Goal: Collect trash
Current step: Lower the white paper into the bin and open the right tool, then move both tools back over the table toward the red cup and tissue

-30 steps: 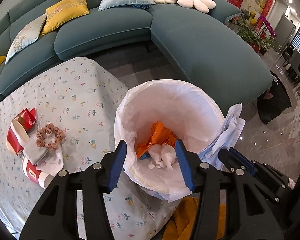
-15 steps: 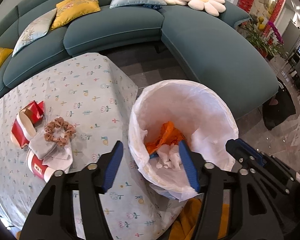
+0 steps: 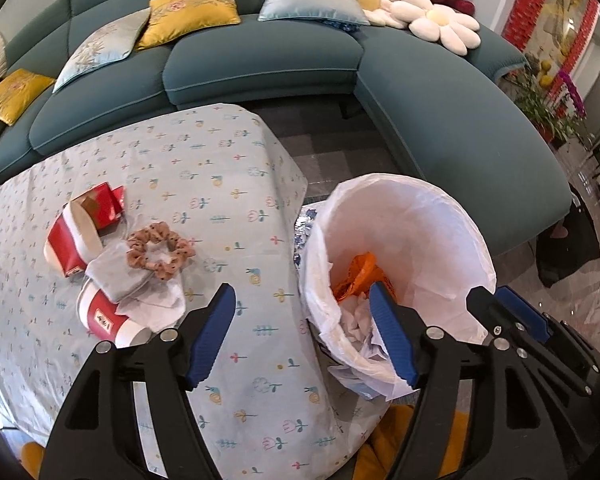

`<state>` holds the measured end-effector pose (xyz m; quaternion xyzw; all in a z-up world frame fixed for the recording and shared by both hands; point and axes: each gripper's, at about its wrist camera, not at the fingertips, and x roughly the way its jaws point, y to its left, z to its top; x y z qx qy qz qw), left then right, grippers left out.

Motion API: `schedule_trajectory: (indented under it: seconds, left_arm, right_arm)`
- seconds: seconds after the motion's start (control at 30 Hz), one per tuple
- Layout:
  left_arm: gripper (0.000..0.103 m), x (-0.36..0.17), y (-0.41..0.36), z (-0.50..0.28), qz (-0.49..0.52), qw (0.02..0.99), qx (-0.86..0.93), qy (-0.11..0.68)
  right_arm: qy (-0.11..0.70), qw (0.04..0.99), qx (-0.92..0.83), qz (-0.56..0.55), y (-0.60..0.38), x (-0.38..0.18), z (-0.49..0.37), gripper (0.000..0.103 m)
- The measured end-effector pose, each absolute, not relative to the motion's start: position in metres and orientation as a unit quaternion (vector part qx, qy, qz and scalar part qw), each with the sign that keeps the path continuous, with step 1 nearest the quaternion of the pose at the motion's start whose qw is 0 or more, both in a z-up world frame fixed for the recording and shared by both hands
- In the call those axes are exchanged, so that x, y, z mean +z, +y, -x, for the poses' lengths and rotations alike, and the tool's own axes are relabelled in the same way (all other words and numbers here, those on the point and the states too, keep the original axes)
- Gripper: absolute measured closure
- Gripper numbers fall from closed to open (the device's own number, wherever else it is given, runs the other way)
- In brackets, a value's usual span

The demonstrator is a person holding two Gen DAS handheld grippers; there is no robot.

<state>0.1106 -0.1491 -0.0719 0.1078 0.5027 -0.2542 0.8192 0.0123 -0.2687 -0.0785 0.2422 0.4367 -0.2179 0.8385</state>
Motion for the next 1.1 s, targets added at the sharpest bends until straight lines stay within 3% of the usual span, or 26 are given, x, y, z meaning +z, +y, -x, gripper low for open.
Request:
schedule_trajectory:
  seconds: [0.27, 0.5, 1.1]
  left_arm:
    - [0.037, -0.070, -0.122, -0.115, -0.090, 0.825, -0.234, 0.507]
    - [0.026, -0.072, -0.091, -0.122, -0.068, 0.831, -0.200, 0.514]
    - [0.019, -0.111, 0.009, -0.148, 0.014, 0.819, -0.096, 0.566]
  right_arm:
    - [0.437, 0.846, -0.207, -0.225, -0.249, -0.069, -0.019, 0.068]
    - [0.442, 0.851, -0.192, -0.208, -0.227, -0.065, -0.027, 0.065]
    - [0.473, 0.848, -0.150, -0.186, -0.174, -0.083, -0.056, 0.059]
